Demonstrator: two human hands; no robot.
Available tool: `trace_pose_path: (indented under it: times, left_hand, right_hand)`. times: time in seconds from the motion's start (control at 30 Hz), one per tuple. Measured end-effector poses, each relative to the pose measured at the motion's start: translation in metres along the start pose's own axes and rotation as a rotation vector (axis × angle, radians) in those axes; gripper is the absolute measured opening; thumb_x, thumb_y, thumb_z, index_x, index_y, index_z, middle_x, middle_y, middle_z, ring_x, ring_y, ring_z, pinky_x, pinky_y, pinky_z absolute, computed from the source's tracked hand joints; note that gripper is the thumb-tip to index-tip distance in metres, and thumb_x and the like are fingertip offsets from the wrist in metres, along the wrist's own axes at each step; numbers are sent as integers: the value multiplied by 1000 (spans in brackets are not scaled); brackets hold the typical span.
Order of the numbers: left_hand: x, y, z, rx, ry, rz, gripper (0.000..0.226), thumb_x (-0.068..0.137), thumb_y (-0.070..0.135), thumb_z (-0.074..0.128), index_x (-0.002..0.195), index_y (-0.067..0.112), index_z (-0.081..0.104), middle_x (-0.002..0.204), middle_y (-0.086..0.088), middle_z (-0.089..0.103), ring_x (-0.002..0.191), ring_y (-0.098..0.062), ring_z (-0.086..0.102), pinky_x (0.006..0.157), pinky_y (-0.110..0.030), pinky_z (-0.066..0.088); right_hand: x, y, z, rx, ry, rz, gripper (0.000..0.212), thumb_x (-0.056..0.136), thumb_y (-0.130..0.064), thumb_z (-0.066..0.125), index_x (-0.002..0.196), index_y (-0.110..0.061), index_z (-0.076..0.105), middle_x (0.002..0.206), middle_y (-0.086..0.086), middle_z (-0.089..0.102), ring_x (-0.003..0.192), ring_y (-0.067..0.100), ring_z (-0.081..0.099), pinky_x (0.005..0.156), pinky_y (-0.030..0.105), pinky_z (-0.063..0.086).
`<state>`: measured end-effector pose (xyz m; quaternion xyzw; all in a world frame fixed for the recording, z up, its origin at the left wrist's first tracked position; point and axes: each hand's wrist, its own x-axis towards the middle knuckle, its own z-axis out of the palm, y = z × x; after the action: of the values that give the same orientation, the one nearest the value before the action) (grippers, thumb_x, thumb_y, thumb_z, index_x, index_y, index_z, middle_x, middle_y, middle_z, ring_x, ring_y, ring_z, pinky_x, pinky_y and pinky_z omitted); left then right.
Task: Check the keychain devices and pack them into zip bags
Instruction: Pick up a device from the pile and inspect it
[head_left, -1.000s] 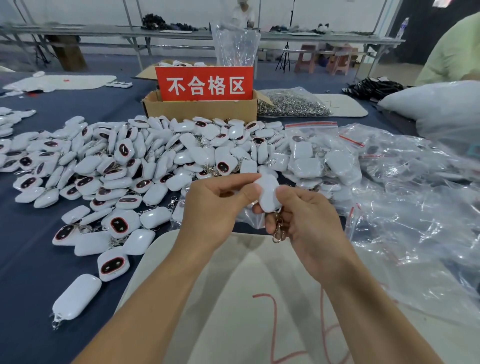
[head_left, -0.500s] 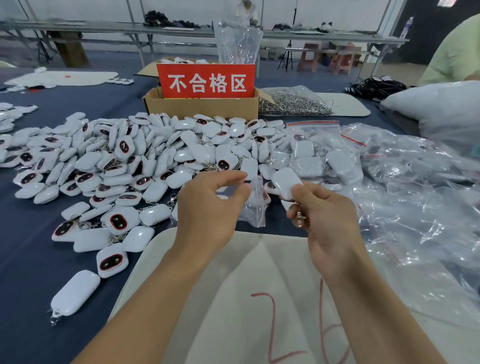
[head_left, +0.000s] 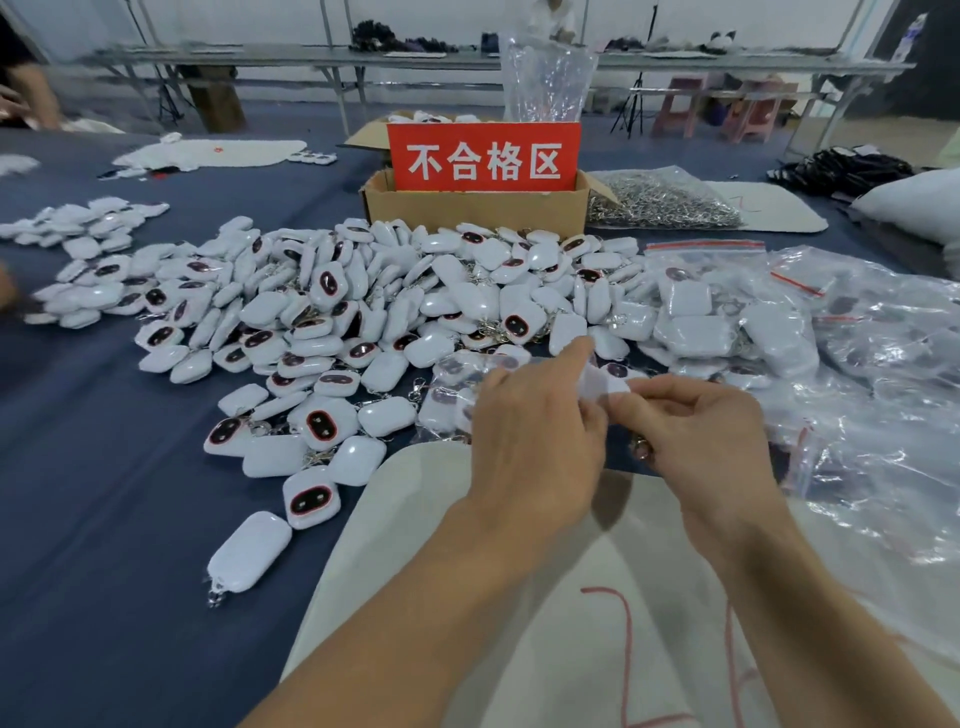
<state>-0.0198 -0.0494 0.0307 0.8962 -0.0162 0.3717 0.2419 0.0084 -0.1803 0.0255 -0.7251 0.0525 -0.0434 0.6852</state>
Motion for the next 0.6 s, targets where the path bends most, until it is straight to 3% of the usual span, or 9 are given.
trace_pose_path:
  times: [0.07, 0.13, 0.23, 0.3, 0.37, 0.43, 0.5, 0.6]
  left_hand:
    - [2, -2, 1, -73, 42, 65, 45, 77, 8, 75, 121, 14, 73, 77, 2, 71, 78, -12, 52, 81, -30, 42]
    - [2, -3, 2, -201, 50, 84, 42, 79, 2, 74, 120, 14, 75, 81, -1, 74, 80, -10, 53, 85, -30, 43]
    - [1, -2, -1, -337, 35, 129, 38, 83, 4, 71, 119, 16, 76, 84, 2, 75, 83, -10, 53, 85, -23, 43]
    - [4, -3, -6, -409, -18, 80, 35, 89, 13, 68, 123, 23, 74, 86, 9, 74, 84, -6, 57, 86, -14, 42]
    - [11, -11, -11, -497, -22, -78, 32, 94, 21, 65, 124, 28, 73, 84, 15, 74, 83, 3, 62, 80, -1, 39]
    - [21, -27, -16, -539, 46, -299, 29, 97, 21, 62, 122, 31, 74, 79, 17, 73, 76, 5, 64, 70, 0, 41]
    - [32, -49, -20, -560, 120, -512, 31, 97, 14, 59, 117, 32, 75, 76, 16, 73, 58, 1, 61, 55, -7, 43]
    - [42, -79, -22, -557, 173, -743, 33, 93, 8, 58, 106, 32, 77, 75, 13, 73, 48, 3, 57, 42, -8, 38]
  right_hand:
    - [-1, -1, 7, 29, -68, -10, 9, 84, -8, 81, 86, -17, 80, 77, 7, 79, 60, 18, 69, 56, 27, 56]
    - [-3, -2, 13, 12, -144, -63, 23, 90, -2, 72, 86, -23, 82, 78, 6, 79, 67, 19, 74, 56, 25, 58]
    - [-4, 0, 20, -296, -174, -248, 35, 85, 0, 62, 67, -27, 74, 63, -3, 73, 60, 7, 65, 50, 18, 47]
    - [-1, 3, 21, -527, -179, -281, 33, 87, -2, 63, 63, -25, 67, 58, -3, 67, 61, 7, 59, 54, 25, 46]
    - [-1, 3, 20, -611, -212, -230, 24, 91, -8, 63, 75, -22, 74, 66, -6, 69, 71, 13, 62, 63, 32, 48]
    - [-5, -1, 18, -635, -205, -208, 34, 91, -15, 66, 94, -47, 78, 78, -14, 75, 77, 4, 64, 71, 29, 49]
    - [-8, -3, 14, -602, -140, -208, 44, 87, -21, 72, 84, -65, 70, 82, -24, 74, 75, 2, 64, 70, 25, 50]
    - [-9, -1, 10, -597, -24, -155, 35, 86, -22, 72, 89, -56, 74, 85, -18, 77, 71, 15, 64, 69, 36, 57]
